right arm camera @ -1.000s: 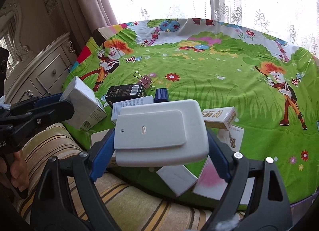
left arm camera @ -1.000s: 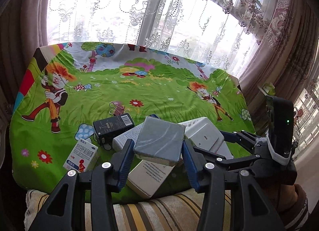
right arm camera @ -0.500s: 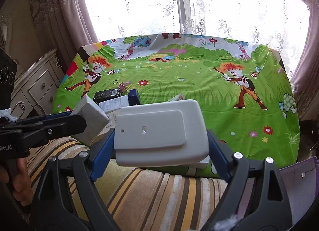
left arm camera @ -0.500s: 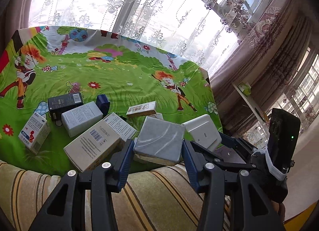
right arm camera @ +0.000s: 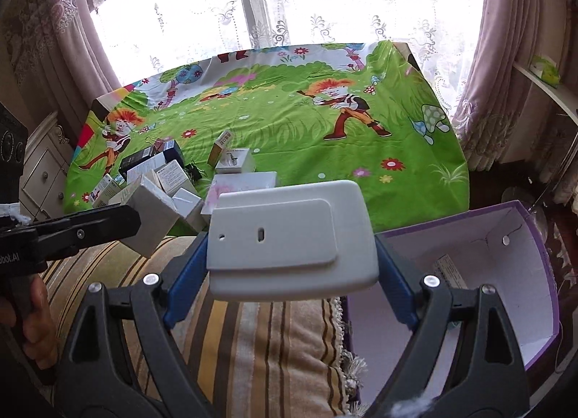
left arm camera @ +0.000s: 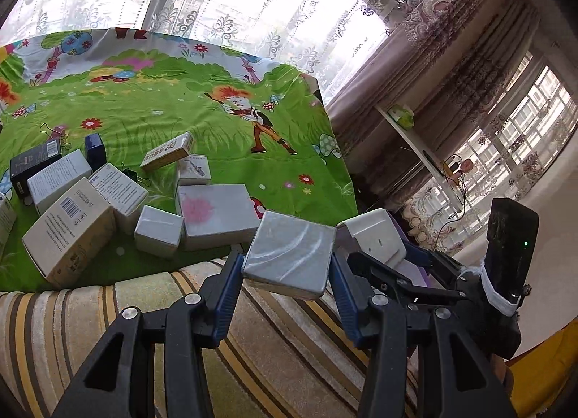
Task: Organize rigid objects
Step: 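Carry both items into the purple storage box and open both tools, then grasp the white red-figure medicine box with the left tool while the right tool grasps the pink-splash box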
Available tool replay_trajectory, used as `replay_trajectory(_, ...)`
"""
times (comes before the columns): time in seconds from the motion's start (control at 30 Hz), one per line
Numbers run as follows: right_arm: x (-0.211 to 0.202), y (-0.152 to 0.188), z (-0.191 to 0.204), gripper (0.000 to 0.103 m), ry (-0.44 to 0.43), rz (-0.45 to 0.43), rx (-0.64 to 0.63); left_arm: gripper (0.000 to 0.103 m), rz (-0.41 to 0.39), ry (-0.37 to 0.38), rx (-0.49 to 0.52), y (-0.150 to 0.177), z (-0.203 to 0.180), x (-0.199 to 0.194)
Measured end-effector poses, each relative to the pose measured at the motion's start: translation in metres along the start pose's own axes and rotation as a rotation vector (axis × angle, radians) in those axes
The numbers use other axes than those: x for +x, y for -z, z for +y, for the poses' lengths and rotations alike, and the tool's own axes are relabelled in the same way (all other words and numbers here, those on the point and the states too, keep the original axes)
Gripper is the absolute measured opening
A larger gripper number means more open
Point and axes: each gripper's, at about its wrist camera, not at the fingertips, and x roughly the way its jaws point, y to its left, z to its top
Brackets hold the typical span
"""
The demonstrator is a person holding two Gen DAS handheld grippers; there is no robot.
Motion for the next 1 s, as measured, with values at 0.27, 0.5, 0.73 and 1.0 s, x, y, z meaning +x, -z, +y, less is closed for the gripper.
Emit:
replay_trajectory(0.27, -0.025, 0.02, -0.047, 0.089, 0.163, 0.011, 0.093, 0.049, 0.083, 0.058, 0.096, 0.012, -0.037, 0.022)
replay_trajectory(0.5, -0.044, 0.029, -0.072, 0.089, 0.268, 0.01, 0.145, 0.051, 0.138, 0.139, 0.229, 0.024, -0.073, 0.034)
replay_trajectory(0.73, -0.047, 0.031, -0.078, 0.089, 0.309, 0.035, 0.164, 0.072, 0.18, 0.158, 0.252, 0.029, -0.076, 0.039)
replay_trajectory(1.0, -0.046, 0.02, -0.046, 0.089, 0.221, 0.011, 0.136, 0.072, 0.115, 0.154, 0.133, 0.022, -0.049, 0.021)
